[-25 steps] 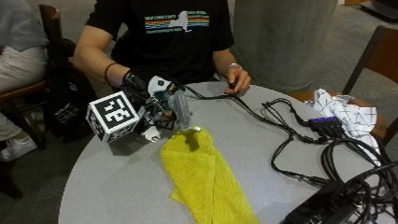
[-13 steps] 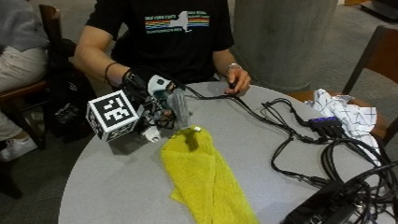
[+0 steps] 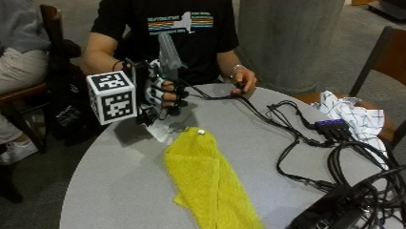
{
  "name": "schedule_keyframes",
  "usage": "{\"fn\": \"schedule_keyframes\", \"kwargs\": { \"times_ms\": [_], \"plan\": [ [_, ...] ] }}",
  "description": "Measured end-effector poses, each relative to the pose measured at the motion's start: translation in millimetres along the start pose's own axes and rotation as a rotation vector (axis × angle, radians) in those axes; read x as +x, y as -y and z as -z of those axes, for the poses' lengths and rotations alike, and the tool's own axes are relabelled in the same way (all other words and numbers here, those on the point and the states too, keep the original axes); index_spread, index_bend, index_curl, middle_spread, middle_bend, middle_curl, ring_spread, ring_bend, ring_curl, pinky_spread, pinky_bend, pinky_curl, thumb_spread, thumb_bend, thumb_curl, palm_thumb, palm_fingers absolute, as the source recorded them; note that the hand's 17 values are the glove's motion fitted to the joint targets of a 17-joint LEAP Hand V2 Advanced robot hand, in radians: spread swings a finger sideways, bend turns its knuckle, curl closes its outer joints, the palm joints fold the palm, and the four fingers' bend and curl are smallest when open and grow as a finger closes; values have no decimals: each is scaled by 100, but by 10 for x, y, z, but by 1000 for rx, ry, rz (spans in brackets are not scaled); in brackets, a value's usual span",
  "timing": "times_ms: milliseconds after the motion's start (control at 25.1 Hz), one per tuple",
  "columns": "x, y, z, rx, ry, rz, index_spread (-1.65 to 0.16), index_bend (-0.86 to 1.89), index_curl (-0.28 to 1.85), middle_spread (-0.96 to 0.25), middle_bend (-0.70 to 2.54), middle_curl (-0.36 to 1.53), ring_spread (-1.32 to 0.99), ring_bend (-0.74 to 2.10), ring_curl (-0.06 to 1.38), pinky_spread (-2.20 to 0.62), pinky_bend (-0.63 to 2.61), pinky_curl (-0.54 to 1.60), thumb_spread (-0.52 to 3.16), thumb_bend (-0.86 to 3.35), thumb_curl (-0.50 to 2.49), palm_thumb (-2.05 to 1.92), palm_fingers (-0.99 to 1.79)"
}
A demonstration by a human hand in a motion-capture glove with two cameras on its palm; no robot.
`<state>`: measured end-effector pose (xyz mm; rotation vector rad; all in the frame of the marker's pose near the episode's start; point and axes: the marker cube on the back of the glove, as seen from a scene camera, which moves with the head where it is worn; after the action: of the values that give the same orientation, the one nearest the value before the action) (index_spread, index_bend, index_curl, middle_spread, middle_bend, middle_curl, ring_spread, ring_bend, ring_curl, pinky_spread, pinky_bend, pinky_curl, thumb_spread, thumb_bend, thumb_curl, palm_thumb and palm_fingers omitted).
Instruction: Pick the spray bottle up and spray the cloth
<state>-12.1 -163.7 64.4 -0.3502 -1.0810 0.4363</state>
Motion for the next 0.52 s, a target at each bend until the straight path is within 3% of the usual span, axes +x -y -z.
{"fn": "schedule_keyframes", "kwargs": {
  "times_ms": [239, 519],
  "plan": [
    [-259, -99, -362, 5, -84, 351, -18, 17, 49, -3, 32, 51, 1, 33, 41, 21, 25, 31, 71, -3, 63, 92, 111],
    [-312, -110, -1179, -128, -64, 417, -17, 17, 50, -3, 31, 51, 0, 32, 41, 20, 24, 31, 70, -3, 63, 92, 112]
  ]
}}
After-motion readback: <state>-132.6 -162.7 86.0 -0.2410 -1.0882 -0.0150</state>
